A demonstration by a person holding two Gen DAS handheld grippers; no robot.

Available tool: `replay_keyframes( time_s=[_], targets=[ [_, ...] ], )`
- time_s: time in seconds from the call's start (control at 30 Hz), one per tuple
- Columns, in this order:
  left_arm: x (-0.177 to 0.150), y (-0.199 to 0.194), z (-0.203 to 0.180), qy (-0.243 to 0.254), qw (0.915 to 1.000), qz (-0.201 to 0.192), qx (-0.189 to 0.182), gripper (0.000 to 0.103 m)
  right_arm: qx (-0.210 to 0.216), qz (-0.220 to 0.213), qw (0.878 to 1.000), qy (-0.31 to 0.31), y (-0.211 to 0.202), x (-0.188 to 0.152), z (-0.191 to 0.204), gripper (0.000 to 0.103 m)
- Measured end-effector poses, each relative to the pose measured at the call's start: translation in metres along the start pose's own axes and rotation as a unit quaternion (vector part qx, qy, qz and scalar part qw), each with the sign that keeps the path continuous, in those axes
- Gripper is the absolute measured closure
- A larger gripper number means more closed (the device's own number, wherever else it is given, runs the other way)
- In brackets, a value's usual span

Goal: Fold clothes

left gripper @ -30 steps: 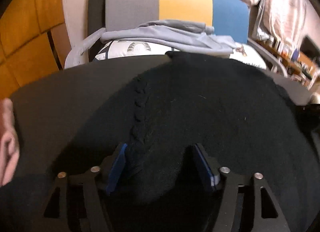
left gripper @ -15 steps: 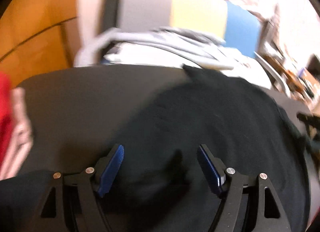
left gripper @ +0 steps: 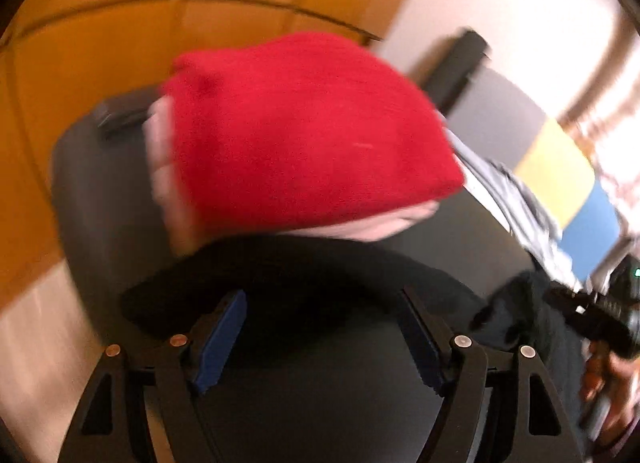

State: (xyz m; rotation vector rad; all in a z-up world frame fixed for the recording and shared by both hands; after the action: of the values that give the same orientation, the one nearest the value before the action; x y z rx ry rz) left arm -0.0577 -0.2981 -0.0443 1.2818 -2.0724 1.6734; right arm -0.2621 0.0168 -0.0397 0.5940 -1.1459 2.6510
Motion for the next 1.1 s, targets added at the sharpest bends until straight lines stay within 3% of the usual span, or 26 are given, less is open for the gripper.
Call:
replay_keyframes(
  time_s=[0.17, 0.27, 0.4, 0.57, 0.6, 0.63, 0.67, 0.7, 0.73, 0.83, 0.97, 1.1],
  targets=[
    [-0.009, 0.004, 0.046, -0.073, 0.9972, 0.013, 0.013, 0.025, 0.065, 0.109, 0.988, -0.087, 0.067, -0.044, 0.095, 0.071],
    [-0.001, -0.004, 0.061, -0.079, 0.9966, -0.019, 0.018, 0.025, 0.043, 0.138, 0.987, -0.068, 0.089, -0.066, 0.106, 0.071],
    [0.000, 0.001, 0.061, -0.009, 0.9996, -0.025, 0.011, 0.012, 0.013, 0.115, 0.993, -0.018, 0.087, -0.081, 0.091, 0.071],
    [-0.005, 0.019, 0.054, 0.075, 0.9970, -0.005, -0.016, 0.013, -0.069, 0.055, 0.996, -0.017, 0.058, -0.095, 0.061, 0.071],
    [-0.005, 0.021, 0.053, 0.071, 0.9970, -0.005, -0.029, 0.023, -0.079, 0.048, 0.996, -0.010, 0.052, -0.097, 0.055, 0.071],
    [-0.004, 0.022, 0.053, 0.062, 0.9969, -0.007, -0.048, 0.045, -0.087, 0.041, 0.995, 0.000, 0.046, -0.100, 0.049, 0.071],
    [-0.004, 0.023, 0.052, 0.055, 0.9967, -0.004, -0.059, 0.055, -0.094, 0.033, 0.995, 0.012, 0.040, -0.102, 0.043, 0.071],
    [-0.005, 0.024, 0.050, 0.052, 0.9968, 0.003, -0.062, 0.077, -0.096, 0.025, 0.995, 0.029, 0.034, -0.103, 0.035, 0.071],
    [-0.005, 0.025, 0.049, 0.049, 0.9967, 0.010, -0.064, 0.091, -0.098, 0.016, 0.994, 0.045, 0.025, -0.102, 0.025, 0.071],
    [0.008, 0.002, 0.032, 0.080, 0.9944, -0.014, -0.068, 0.091, -0.113, -0.016, 0.989, 0.090, 0.003, -0.095, -0.001, 0.071],
    [0.044, -0.047, -0.003, 0.147, 0.9842, -0.055, -0.082, 0.091, -0.111, -0.030, 0.987, 0.110, -0.004, -0.092, -0.023, 0.072],
    [0.089, -0.069, -0.011, 0.129, 0.9828, -0.045, -0.124, 0.091, -0.105, -0.039, 0.989, 0.100, -0.007, -0.093, -0.026, 0.072]
  ],
)
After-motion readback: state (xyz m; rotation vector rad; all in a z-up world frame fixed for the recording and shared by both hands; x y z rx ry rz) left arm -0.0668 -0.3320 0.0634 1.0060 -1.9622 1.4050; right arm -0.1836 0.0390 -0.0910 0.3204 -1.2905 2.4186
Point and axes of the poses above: each gripper's, at about its wrist camera, not at the fingertips, and y roughly the way its jaws point, z to its left, x to its top, the point moved 7 cm from there along y, roughly the way its jaws point, and after that the axes turned 5 degrees about y, right-handed, at the moved point
